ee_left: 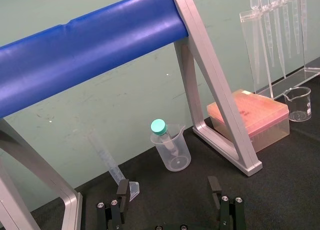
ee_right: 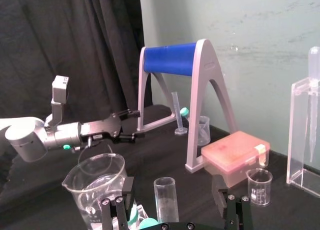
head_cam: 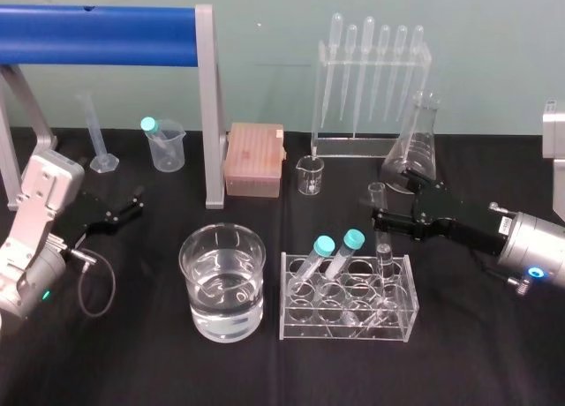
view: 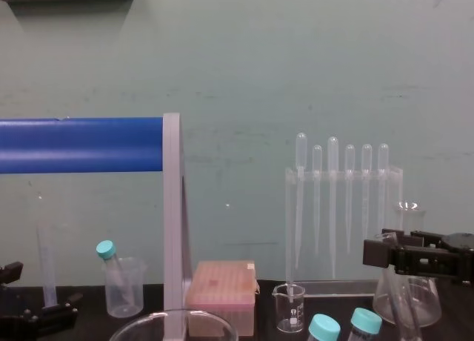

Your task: Hold the test tube with one hand and immerse one end into the beaker, then return it to the test tube rack.

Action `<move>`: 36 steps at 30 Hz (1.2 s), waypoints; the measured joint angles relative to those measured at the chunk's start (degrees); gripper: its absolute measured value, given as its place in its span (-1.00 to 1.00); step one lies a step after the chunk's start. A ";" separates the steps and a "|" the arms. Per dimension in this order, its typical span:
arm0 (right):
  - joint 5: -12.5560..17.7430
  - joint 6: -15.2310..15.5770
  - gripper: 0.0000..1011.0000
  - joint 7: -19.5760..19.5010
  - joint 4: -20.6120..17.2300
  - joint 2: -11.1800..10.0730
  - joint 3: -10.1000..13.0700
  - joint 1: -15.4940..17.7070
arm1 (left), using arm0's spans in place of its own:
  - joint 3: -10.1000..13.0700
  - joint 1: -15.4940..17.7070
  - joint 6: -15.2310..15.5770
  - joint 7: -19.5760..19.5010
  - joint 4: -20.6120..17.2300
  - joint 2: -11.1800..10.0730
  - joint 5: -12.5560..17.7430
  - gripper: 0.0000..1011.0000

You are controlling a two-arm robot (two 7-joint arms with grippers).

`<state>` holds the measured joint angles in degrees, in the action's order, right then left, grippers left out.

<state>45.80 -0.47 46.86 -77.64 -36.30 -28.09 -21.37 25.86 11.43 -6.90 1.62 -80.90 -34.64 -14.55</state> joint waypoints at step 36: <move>-12.17 6.30 0.98 -23.83 -0.69 2.87 6.42 2.78 | 0.00 0.00 -0.01 0.00 0.00 0.00 0.00 0.98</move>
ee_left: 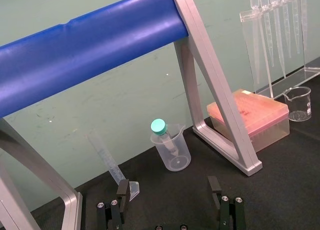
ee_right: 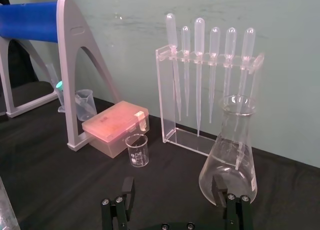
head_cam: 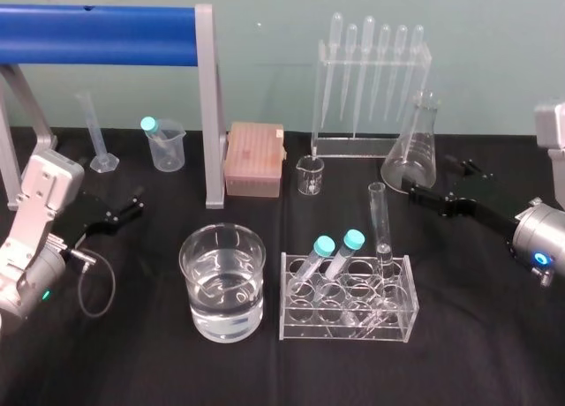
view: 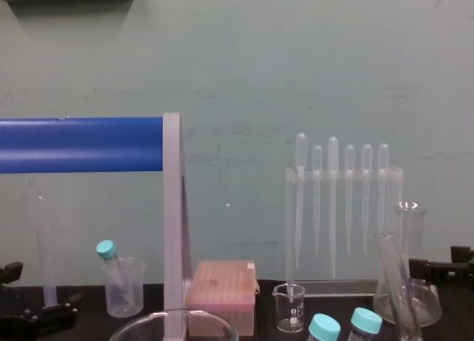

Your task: Hold the test tube with one hand and immerse one end into the beaker, then return it to the test tube rack.

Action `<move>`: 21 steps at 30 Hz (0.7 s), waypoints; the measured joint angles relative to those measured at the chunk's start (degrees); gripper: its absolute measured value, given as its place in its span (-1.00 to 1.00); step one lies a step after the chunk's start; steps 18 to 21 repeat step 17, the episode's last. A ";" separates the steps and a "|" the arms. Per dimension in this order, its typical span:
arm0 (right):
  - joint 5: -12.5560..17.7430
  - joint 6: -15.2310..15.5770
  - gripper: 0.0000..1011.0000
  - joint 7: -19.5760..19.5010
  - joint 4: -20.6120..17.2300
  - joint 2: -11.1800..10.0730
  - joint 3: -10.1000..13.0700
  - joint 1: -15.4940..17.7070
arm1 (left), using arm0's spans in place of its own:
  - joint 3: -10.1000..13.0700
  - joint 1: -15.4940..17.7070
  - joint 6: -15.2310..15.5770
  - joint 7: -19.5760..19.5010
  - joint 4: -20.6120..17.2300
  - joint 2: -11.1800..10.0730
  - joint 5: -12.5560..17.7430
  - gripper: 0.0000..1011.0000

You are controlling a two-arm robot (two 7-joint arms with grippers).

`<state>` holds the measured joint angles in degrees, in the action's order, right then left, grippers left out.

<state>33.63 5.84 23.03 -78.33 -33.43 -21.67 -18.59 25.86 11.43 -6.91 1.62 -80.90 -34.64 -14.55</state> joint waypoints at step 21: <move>0.05 -0.38 0.98 -0.03 -0.38 -0.24 0.15 -0.02 | 0.00 0.00 0.00 0.00 0.00 0.00 0.00 0.98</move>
